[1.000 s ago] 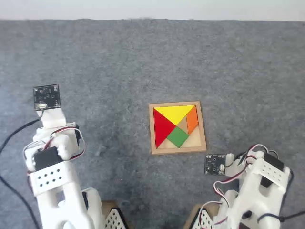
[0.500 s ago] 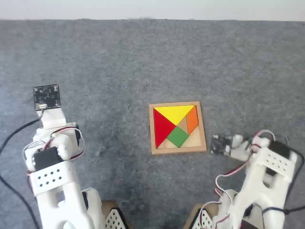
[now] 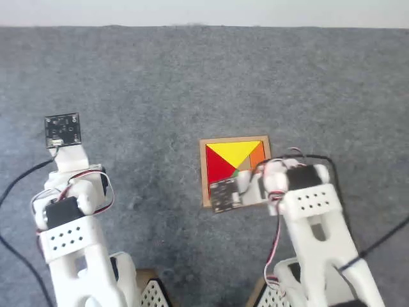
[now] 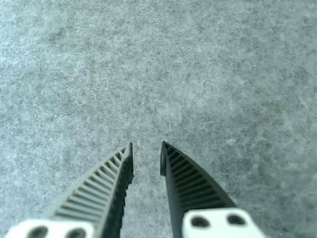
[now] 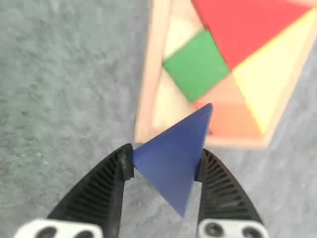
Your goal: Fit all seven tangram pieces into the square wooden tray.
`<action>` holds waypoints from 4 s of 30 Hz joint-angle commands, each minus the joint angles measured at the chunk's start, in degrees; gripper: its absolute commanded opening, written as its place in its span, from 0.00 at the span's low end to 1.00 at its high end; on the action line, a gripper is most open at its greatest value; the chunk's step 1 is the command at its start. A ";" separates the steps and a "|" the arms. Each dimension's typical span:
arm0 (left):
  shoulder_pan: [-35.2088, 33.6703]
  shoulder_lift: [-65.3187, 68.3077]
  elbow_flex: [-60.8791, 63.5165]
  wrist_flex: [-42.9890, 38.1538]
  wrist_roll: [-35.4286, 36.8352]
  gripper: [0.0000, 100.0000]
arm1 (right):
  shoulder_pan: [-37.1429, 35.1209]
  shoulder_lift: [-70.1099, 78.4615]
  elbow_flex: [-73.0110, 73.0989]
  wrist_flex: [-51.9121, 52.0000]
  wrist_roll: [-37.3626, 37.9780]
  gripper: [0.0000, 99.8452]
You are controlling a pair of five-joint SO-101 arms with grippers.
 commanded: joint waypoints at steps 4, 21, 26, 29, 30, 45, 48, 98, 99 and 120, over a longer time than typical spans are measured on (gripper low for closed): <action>0.00 -1.14 -1.36 -1.32 -0.44 0.09 | -2.95 17.36 -17.41 9.36 -0.70 0.09; -0.09 -1.23 -1.45 -1.05 -0.53 0.09 | -0.75 40.57 -29.54 8.48 21.36 0.09; -0.09 -1.23 -1.63 -1.05 -0.53 0.09 | 0.31 43.82 -29.63 5.05 25.85 0.09; -0.09 -1.23 -1.63 -1.05 -0.53 0.09 | 1.19 44.97 -29.63 5.05 30.86 0.09; -0.09 -1.23 -1.63 -1.05 -0.53 0.09 | 1.45 45.05 -29.71 5.05 32.26 0.09; -0.09 -1.23 -1.71 -1.05 -0.53 0.09 | 1.89 43.82 -32.97 9.80 49.14 0.09; -0.09 -1.23 -1.71 -1.05 -0.53 0.09 | 1.19 44.09 -34.02 9.45 49.23 0.09; 6.33 -3.69 3.38 -8.70 5.27 0.09 | 11.12 4.88 -21.54 -0.66 -56.44 0.01; 6.33 -5.45 4.70 -9.49 6.07 0.09 | 11.12 0.92 -15.56 -4.00 -58.29 0.01; 18.20 -48.70 32.13 10.81 8.09 0.09 | 35.91 -25.45 29.54 -12.70 -67.69 0.01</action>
